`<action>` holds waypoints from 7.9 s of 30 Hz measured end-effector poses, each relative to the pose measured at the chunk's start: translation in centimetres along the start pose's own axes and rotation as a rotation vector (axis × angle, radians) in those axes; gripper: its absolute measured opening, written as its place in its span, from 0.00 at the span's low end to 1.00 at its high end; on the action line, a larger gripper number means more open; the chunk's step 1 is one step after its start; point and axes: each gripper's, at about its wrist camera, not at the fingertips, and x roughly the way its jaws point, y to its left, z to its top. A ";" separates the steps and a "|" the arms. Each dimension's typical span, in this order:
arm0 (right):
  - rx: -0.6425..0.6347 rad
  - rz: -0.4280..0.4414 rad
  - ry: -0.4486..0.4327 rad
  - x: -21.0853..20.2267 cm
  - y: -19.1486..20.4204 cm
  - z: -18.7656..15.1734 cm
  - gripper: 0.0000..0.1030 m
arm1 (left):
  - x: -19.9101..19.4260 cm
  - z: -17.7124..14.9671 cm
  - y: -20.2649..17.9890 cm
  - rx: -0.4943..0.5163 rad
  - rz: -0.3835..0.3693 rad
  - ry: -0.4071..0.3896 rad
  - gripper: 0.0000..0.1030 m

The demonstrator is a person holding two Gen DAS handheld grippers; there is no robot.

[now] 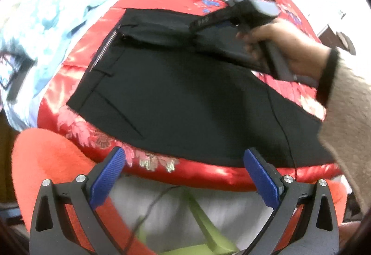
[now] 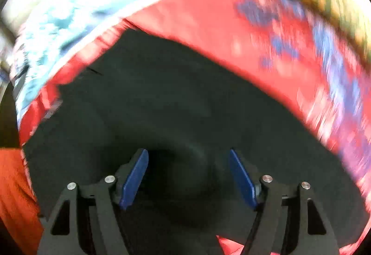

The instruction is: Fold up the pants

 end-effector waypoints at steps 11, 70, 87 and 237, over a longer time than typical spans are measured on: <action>-0.024 -0.060 0.042 7.2 11.3 6.0 0.70 | -1.5 -0.6 3.1 -0.060 -0.002 -0.028 0.99; 1.133 -0.519 -0.452 -28.2 -15.3 -54.6 0.94 | 13.5 -1.4 -8.4 0.360 0.085 -0.093 0.99; 0.679 -0.602 -0.317 -21.6 -4.1 -44.0 1.00 | 10.3 0.3 -4.3 0.243 0.043 -0.220 0.99; 1.516 -0.050 -0.657 -16.4 -10.4 -54.5 0.86 | 16.2 2.6 -1.9 0.210 0.160 -0.204 1.00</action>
